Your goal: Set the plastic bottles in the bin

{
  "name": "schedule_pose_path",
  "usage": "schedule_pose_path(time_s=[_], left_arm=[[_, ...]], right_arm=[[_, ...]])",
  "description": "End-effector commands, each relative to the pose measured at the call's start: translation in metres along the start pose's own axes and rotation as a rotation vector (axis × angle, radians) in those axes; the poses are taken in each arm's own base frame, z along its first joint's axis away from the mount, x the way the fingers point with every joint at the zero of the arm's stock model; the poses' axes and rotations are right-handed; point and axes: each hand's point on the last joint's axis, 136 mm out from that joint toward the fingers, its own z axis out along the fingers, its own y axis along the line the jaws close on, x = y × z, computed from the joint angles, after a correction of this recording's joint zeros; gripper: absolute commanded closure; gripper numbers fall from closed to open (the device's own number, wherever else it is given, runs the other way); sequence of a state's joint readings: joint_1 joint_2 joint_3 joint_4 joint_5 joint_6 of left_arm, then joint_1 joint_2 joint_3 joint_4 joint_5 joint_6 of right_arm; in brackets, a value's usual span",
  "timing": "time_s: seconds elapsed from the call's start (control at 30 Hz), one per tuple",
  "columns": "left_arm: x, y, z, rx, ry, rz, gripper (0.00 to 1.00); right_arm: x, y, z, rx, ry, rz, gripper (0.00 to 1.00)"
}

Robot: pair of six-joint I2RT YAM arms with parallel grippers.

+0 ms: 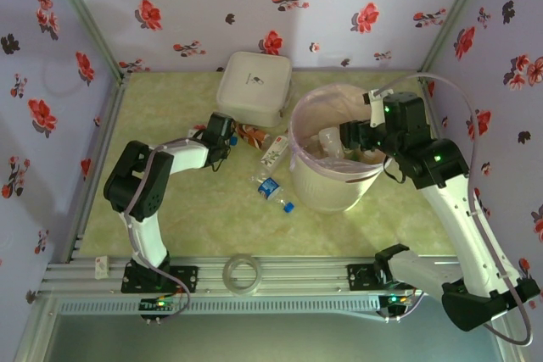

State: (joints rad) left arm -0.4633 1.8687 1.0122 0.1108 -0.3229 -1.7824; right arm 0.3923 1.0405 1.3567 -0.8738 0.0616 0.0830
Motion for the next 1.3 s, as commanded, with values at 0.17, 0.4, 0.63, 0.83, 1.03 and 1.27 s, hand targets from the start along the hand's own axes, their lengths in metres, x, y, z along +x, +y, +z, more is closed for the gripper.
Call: schedule_pose_path(time_s=[0.17,0.4,0.63,0.83,1.03,1.27], left_arm=[[-0.012,0.001,-0.001,0.019,-0.034,-0.028,0.45],[-0.017,-0.029,-0.035,0.111,-0.028,0.148,0.49],[-0.031,-0.044,-0.084,0.21,-0.038,0.344,0.6],[-0.033,-0.056,-0.131,0.308,-0.023,0.618,0.66],[-0.011,-0.061,-0.174,0.442,0.105,0.899,0.72],[0.018,-0.057,-0.223,0.676,0.247,1.054,0.73]], right_arm=[[0.0,-0.006,-0.005,0.02,-0.01,-0.009,0.18],[-0.007,-0.002,-0.017,-0.005,-0.039,0.016,0.18],[-0.019,0.004,-0.031,-0.04,-0.087,0.047,0.18],[-0.041,0.019,-0.043,-0.125,-0.135,0.073,0.18],[-0.074,0.051,-0.041,-0.266,-0.175,0.098,0.18],[-0.102,0.139,-0.025,-0.484,-0.157,0.006,0.18]])
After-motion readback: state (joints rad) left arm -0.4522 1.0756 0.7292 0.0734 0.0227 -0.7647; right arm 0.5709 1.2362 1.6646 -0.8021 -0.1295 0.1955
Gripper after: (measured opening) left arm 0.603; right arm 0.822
